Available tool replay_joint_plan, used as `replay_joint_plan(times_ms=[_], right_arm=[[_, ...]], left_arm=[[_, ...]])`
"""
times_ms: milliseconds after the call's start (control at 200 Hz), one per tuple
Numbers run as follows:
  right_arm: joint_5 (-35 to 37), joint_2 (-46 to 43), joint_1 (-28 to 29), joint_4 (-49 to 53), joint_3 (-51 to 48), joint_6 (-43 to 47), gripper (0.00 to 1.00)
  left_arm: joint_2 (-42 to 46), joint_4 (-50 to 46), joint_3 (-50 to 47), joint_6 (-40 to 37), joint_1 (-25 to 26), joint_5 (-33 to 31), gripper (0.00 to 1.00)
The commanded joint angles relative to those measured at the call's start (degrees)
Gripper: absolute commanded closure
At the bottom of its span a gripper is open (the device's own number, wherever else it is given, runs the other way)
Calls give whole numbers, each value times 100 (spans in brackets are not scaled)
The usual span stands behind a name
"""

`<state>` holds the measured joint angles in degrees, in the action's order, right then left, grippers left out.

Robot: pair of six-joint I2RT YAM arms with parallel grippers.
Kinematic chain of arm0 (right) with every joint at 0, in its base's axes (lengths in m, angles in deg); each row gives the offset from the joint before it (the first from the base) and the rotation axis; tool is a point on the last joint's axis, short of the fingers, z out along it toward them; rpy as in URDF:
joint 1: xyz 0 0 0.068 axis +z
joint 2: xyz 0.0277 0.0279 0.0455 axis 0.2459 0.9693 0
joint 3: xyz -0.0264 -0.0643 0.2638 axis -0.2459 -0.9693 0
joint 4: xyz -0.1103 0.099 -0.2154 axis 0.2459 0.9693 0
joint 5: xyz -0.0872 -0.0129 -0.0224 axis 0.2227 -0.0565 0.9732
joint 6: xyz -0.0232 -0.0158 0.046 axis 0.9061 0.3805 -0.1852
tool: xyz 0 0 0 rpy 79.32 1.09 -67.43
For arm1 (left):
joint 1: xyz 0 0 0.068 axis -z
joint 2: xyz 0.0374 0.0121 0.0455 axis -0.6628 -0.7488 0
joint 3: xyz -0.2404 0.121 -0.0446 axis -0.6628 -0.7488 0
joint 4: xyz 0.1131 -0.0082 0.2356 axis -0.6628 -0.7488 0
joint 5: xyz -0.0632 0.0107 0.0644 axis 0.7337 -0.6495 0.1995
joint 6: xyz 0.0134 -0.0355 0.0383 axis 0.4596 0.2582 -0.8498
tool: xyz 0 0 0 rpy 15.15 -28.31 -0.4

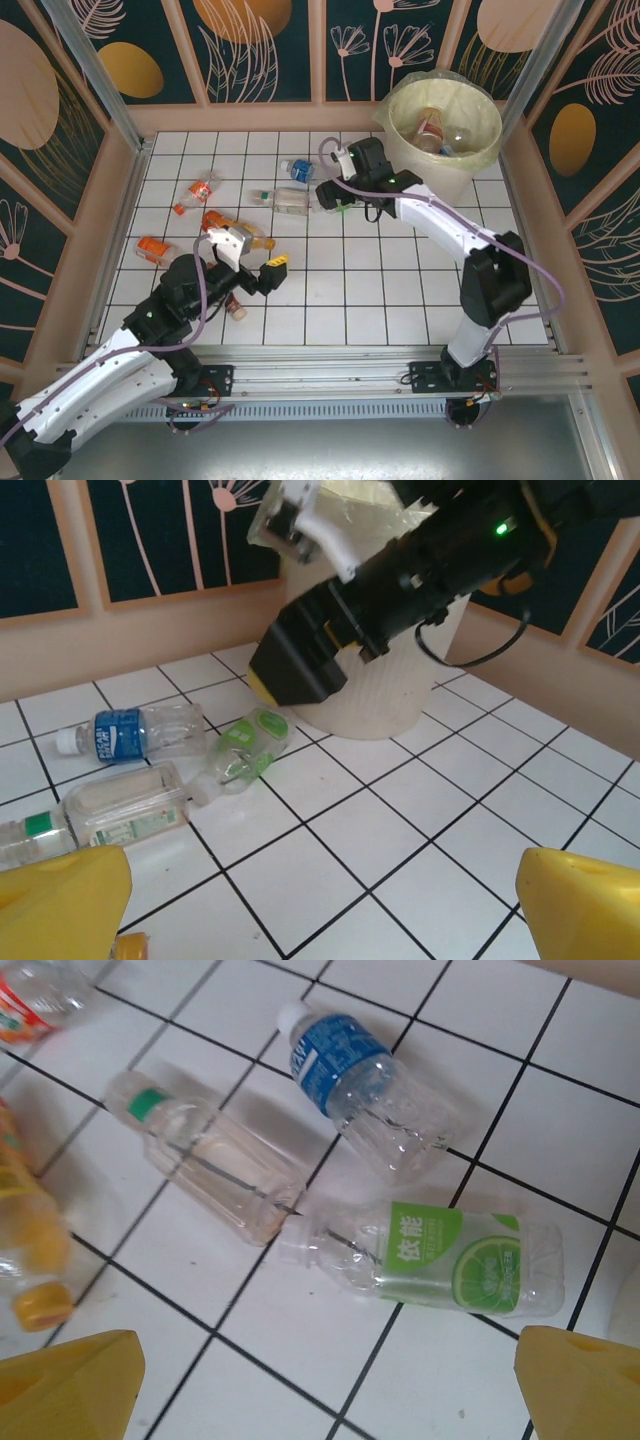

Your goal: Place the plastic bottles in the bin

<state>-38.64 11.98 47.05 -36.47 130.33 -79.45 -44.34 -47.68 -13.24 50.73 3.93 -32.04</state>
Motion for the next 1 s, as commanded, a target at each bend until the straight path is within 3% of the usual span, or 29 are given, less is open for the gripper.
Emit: replay_joint_plan(times_ms=[0, 255, 600, 996], right_arm=[[176, 461, -97, 247, 533, 552, 3], [-1005, 1702, -555, 793, 1656, 893, 1], [-1464, 2958, -705, 1693, 3034, 1325, 1], [-1456, 2983, -674, 1756, 2738, 1343, 1]], left_arm=[[139, 323, -109, 56, 43, -160, 1], [-77, 262, -78, 88, 43, 84, 1], [-340, 117, -8, 48, 32, 68, 1], [-468, 24, 45, 20, 34, 35, 1]])
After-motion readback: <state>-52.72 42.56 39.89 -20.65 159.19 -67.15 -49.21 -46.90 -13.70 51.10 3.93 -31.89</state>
